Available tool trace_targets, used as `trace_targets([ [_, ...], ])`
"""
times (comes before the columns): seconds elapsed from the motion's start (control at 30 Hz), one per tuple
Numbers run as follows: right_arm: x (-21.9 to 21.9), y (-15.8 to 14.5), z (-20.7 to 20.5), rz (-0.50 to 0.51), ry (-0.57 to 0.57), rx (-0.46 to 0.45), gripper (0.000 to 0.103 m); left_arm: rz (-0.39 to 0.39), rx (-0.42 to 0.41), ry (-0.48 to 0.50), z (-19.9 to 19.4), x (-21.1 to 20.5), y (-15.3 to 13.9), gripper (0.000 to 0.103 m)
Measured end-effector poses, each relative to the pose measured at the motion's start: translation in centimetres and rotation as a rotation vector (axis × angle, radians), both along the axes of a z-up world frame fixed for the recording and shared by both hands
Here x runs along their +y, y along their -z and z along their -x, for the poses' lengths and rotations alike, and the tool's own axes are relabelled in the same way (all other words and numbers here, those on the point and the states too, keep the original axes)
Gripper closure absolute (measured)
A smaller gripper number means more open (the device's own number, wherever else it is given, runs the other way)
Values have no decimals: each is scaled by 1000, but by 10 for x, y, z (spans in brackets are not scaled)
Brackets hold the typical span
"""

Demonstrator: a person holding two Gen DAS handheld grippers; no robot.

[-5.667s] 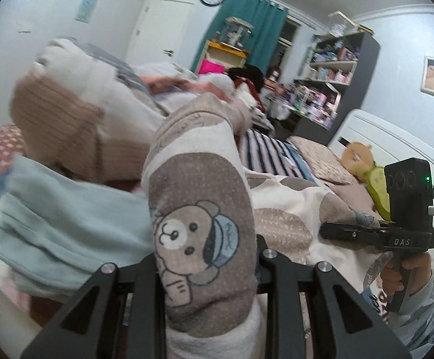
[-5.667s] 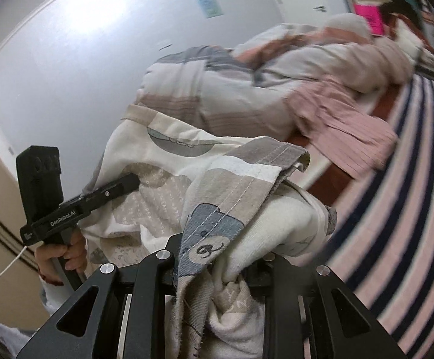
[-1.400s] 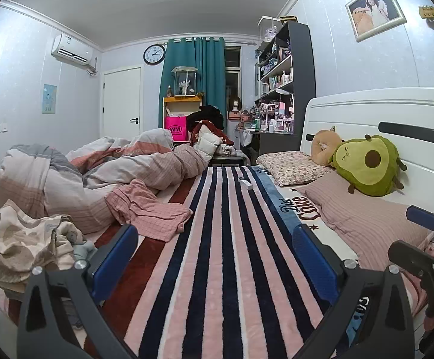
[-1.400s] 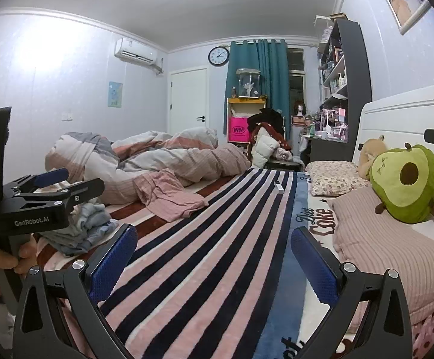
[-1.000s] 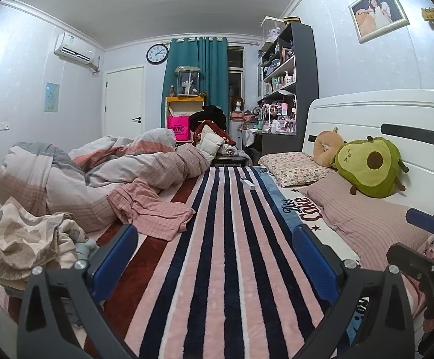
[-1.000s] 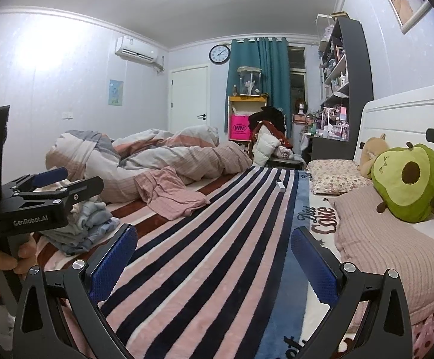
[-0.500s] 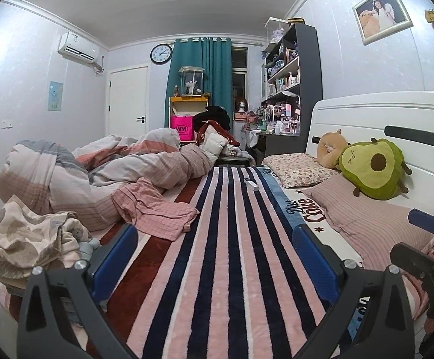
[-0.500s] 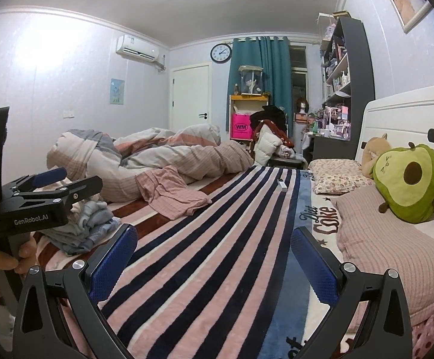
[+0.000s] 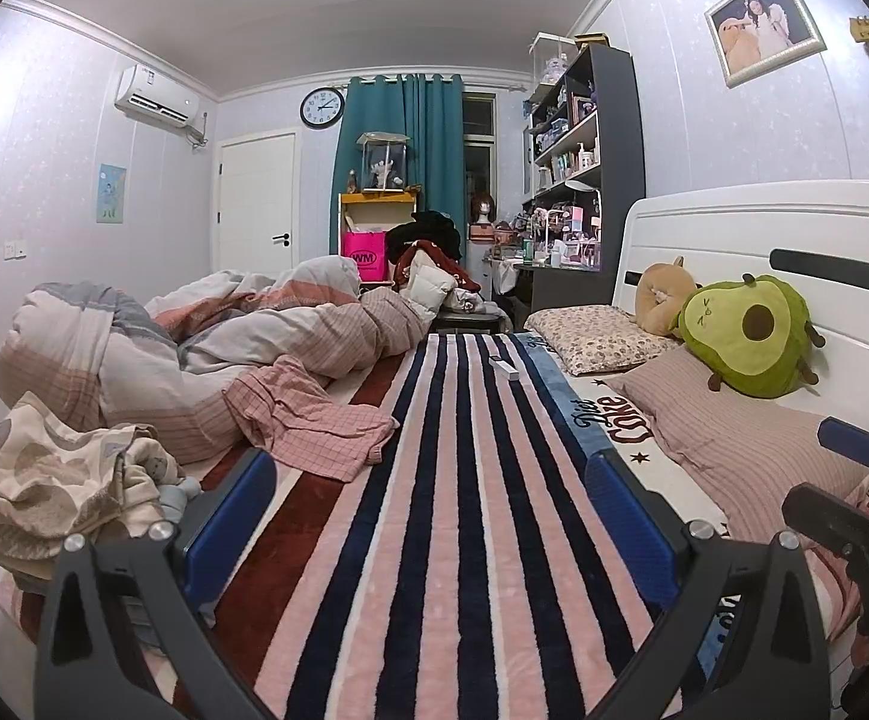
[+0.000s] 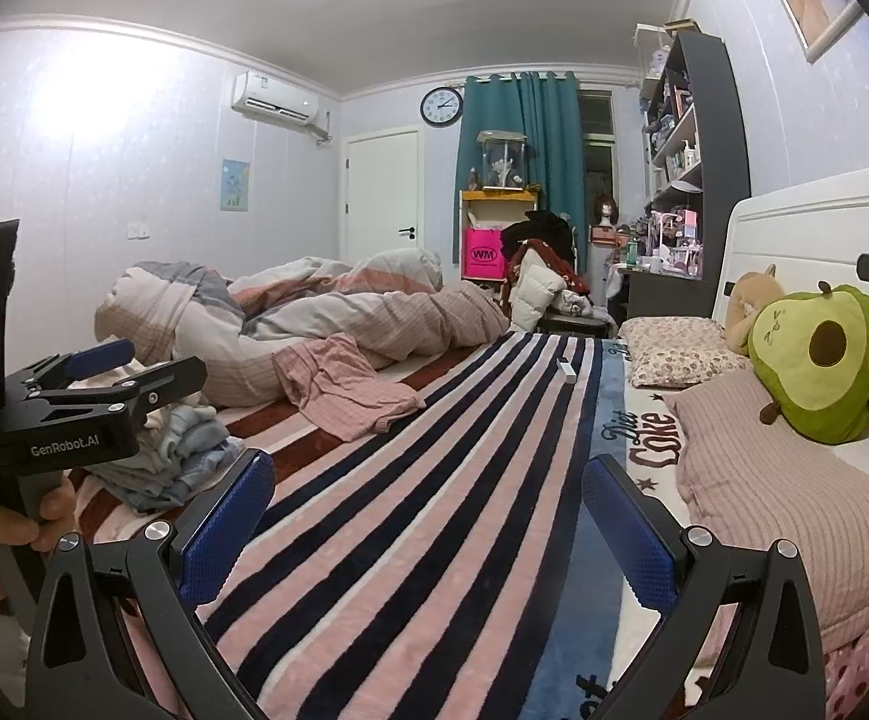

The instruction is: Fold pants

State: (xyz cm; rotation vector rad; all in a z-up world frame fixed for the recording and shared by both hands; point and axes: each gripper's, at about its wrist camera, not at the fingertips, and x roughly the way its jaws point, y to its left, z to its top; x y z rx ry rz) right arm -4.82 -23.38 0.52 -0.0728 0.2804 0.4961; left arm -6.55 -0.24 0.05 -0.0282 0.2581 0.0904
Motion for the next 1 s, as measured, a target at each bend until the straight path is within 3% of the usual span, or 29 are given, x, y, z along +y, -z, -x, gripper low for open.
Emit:
trace_targets([
  [1.0,0,1,-3,-2,-2,6,1,2,1,0,-2,3,3,1],
])
